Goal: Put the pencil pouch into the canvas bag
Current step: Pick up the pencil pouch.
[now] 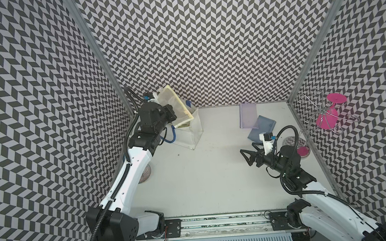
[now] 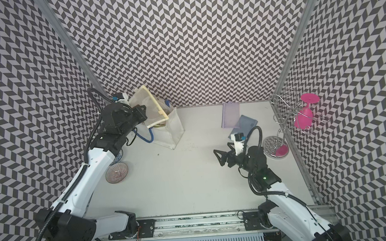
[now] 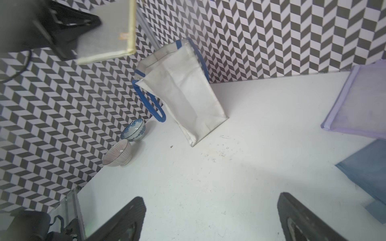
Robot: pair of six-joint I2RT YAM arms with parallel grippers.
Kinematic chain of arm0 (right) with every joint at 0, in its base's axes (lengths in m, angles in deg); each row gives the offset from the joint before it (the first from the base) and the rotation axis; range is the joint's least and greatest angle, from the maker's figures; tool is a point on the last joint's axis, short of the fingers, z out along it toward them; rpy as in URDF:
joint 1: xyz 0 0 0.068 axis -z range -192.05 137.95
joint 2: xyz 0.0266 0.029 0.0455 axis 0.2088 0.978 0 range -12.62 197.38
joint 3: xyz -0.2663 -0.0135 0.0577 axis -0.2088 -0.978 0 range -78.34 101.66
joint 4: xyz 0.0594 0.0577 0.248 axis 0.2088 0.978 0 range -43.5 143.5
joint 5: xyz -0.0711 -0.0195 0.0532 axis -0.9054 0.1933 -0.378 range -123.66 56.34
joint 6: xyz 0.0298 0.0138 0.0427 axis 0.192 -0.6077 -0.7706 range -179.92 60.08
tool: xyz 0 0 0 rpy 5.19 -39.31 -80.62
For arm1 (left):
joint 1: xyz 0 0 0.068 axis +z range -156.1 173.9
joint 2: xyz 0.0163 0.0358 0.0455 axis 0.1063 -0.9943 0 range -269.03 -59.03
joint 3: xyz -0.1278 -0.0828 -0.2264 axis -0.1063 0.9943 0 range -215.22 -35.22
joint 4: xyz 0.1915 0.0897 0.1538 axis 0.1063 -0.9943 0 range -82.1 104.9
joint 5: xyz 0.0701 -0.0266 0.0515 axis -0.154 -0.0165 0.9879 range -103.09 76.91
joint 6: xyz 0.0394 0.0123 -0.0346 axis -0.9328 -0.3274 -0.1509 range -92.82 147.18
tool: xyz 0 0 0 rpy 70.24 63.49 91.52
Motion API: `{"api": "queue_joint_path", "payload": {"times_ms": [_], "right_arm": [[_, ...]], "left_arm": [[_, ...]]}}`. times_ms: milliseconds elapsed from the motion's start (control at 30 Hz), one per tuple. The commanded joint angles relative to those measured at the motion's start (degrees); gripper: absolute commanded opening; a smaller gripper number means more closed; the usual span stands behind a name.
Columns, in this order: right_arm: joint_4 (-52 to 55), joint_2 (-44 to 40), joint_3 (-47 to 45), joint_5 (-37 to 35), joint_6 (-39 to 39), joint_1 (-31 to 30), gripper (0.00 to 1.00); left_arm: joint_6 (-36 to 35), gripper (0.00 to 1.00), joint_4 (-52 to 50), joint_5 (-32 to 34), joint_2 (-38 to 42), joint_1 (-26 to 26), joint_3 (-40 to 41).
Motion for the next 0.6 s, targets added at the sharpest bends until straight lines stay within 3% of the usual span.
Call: {"api": "queue_joint_path", "payload": {"times_ms": [0, 267, 567], "right_arm": [[-5.9, -1.0, -0.8, -2.2, 2.9, -2.6, 0.99], [-6.9, -1.0, -1.9, -3.6, 3.5, -3.9, 0.99], [-8.5, -1.4, -3.5, -4.7, 3.5, -3.9, 0.99]], "left_arm": [[3.6, 0.01, 0.9, 1.1, -3.9, 2.8, -2.5], [7.2, 0.0, 2.7, 5.5, -16.5, 4.1, -9.9], [9.4, 0.01, 3.7, 7.7, -22.8, 2.9, -11.3]]}}
